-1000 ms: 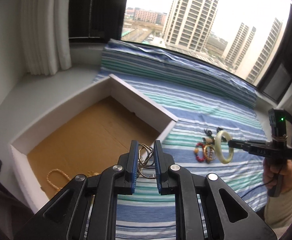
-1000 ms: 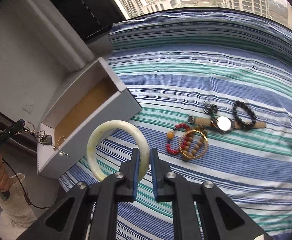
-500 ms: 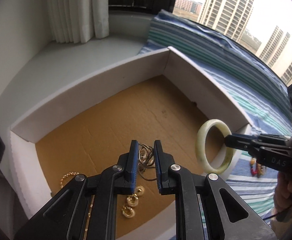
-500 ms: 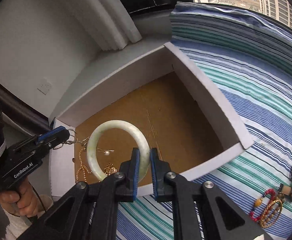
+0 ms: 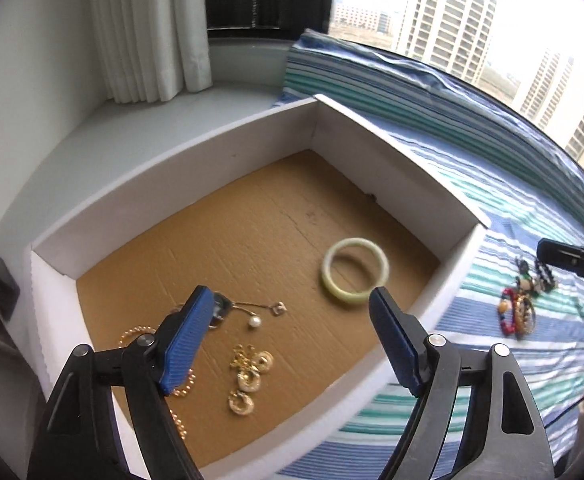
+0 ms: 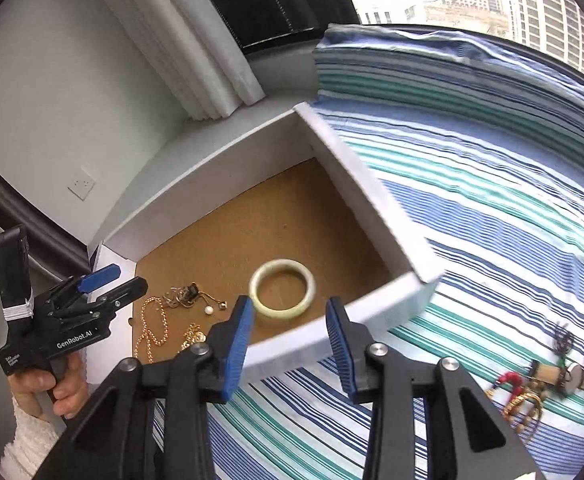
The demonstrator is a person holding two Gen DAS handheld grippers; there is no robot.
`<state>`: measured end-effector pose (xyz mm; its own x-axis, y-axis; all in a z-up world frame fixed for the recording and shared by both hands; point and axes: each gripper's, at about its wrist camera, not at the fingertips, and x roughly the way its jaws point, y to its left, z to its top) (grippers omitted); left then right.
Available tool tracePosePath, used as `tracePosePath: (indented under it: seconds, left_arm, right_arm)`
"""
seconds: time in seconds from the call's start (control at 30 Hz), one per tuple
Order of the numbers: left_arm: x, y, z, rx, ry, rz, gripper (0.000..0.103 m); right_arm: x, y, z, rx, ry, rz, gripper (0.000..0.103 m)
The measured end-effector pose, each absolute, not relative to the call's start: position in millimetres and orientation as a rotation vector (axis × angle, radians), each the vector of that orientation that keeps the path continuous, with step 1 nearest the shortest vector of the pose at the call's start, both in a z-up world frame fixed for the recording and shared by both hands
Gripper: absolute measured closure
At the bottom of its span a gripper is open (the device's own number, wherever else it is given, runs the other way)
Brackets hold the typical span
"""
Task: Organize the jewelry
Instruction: 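Move both open tools back toward the watch and bead bracelets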
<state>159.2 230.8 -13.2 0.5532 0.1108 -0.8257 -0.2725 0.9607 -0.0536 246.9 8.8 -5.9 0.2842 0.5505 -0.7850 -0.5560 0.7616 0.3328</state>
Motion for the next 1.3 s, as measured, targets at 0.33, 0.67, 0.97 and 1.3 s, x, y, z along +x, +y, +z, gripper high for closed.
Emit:
tracePosePath:
  seconds: [0.33,0.67,0.97,1.3]
  left_arm:
    - [133.6,71.8,-43.8,-0.084,1.019,-0.070,0.012]
    - [116.5,-15.9,-122.3,-0.043,1.212,-0.159,0.012]
    - [113.8,-36.0,-131.8,0.014,1.226,-0.156,0.012]
    - [120.3,-31.7,-137.2,0.016,1.248,-0.132,0.012]
  right_arm:
    - [175.4,-203.9,-41.3,-0.085,1.048,0.256,0.062]
    - [83.4,-276.3,-119.2,0.101,1.151,0.153,0.062]
    - [84.8,-258.7,-132.1,0.128,1.172,0.192,0.062]
    - [86.5,-245.5,-138.8,0.121,1.201,0.223,0.062]
